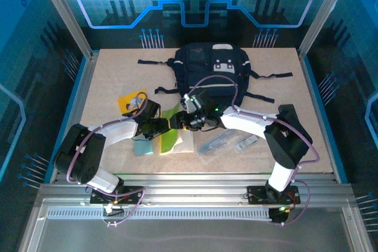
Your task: Pack the student bag
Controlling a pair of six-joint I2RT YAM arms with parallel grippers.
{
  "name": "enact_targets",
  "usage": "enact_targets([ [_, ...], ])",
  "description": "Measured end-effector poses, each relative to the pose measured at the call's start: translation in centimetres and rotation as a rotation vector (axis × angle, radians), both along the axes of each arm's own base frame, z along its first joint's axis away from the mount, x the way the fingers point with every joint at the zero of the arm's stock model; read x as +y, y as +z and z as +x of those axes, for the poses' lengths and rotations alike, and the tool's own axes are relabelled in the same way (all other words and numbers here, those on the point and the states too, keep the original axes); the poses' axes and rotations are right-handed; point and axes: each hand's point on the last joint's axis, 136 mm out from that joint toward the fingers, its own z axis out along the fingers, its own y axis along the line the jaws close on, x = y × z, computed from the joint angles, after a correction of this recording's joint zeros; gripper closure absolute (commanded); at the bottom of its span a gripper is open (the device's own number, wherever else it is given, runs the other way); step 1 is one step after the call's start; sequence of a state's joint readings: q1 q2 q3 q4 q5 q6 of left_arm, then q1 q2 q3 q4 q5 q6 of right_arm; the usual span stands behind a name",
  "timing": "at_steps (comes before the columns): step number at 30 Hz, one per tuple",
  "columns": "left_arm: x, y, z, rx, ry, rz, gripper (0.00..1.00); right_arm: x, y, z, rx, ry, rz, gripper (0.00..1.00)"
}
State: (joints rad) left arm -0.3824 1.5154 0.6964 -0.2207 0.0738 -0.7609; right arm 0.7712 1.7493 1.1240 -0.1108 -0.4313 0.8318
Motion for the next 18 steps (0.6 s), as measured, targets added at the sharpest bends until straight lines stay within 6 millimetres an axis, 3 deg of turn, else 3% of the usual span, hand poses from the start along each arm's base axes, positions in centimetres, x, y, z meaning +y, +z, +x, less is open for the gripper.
enact_targets([
  [7,0.0,0.1,0.0,-0.003,-0.001,-0.001,0.44,0.2,-2.0,0.3,0.022,-0.003,-0.032,0.44],
  [12,0.0,0.2,0.0,-0.004,-0.001,-0.002,0.42,0.1,-2.9,0.4,0.024,0.0,-0.057,0.73],
  [14,0.0,0.3,0.1,-0.007,0.0,-0.003,0.37,0.1,-3.0,0.5,0.023,-0.005,-0.059,0.95],
  [15,0.0,0.4,0.1,-0.012,-0.001,-0.001,0.33,0.1,-2.9,0.5,0.021,-0.005,-0.061,1.0],
  [18,0.9,1.0,0.0,-0.028,0.018,0.02,0.24,0.1,-2.6,0.8,0.03,-0.014,-0.062,1.0],
])
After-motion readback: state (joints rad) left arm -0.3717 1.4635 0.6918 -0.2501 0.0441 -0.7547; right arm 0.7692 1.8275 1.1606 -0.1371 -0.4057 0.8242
